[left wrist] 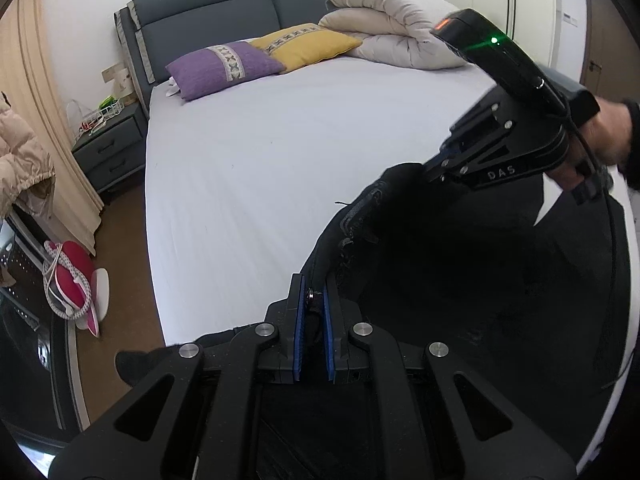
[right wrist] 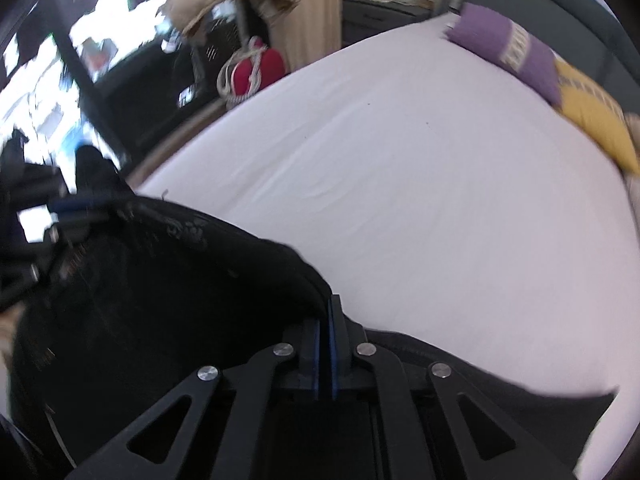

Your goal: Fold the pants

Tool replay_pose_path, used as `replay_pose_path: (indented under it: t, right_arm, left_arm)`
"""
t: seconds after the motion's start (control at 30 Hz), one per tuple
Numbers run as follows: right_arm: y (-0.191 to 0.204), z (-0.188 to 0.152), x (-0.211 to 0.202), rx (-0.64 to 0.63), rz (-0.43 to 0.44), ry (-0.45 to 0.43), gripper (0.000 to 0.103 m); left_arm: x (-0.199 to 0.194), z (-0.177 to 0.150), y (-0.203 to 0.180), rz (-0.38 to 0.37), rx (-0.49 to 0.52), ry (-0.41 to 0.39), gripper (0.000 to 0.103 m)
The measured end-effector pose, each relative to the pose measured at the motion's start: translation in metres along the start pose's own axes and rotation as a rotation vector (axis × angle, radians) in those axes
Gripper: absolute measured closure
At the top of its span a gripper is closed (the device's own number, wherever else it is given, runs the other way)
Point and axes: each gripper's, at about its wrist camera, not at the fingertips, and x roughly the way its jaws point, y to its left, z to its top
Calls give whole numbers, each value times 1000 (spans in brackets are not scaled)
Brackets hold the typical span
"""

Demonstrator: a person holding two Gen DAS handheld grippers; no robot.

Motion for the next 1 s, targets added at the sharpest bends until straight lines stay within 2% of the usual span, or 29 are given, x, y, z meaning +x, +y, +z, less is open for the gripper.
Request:
replay_pose_path:
  t: [0.23,0.37,0.5,0.6,0.77,0.9,1.0]
  right_arm:
    - [37,-28,-16,102,146,-58,98]
    - [71,-60,-30,76,159,-50,98]
    - [92,-92,-45,15,108,-37,98]
    - [124,-125,-61,-122,-8,-10,98]
    - [168,-182,-82,-287,-135,41,99]
    - [201,-224,-87,-359,-194,86,99]
    - [220,-247,-80,-405,-245,117,98]
  left_arm:
    - [-34,-16,-19,-11,-34,-15,96]
    - [-55,-32,-32,-30,-44,-12,96]
    - [-76,-53,-51,-54,-36,4,96]
    - [-89,-74,-73,-67,9,29,96]
    - [-108,-117,-115,-119,96,94,96]
    - [-117,-152,-151,-134,182,148,96]
    - [-122,-172,-166,-158,199,178,96]
